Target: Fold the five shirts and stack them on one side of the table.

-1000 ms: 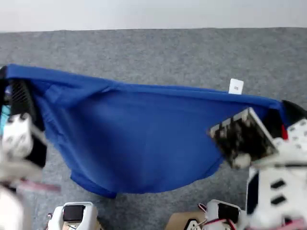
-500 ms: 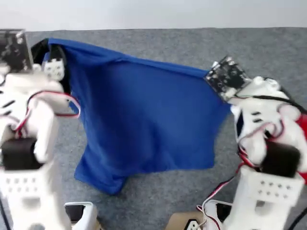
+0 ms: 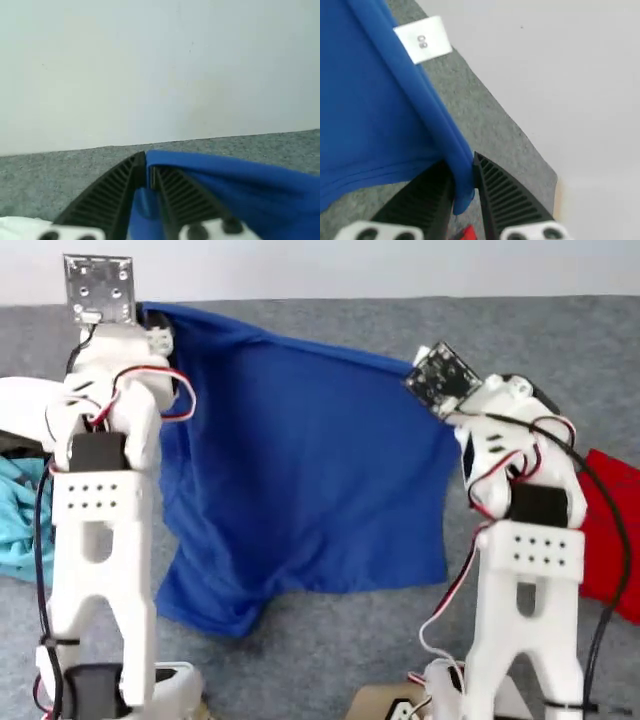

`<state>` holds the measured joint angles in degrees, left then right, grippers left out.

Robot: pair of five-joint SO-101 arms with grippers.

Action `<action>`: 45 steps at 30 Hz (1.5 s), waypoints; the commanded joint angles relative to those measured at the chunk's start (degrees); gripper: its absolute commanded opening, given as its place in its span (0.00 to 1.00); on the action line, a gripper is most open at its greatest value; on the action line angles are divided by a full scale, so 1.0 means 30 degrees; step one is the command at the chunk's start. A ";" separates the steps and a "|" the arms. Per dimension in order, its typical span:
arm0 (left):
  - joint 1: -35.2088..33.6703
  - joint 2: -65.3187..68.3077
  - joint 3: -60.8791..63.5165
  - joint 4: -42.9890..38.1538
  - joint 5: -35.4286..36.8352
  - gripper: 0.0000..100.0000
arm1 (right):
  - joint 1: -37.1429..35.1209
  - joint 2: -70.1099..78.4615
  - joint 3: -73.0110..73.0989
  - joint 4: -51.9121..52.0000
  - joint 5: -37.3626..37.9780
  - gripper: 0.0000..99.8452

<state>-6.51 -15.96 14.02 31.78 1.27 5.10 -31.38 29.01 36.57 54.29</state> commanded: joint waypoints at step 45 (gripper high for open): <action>0.0117 2.4381 -3.2982 1.4681 -0.1700 0.00 | -0.0396 2.0615 -2.4059 0.5670 0.0117 0.01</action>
<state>-5.89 59.65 -80.66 65.10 -2.51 3.96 31.82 -37.27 45.63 54.29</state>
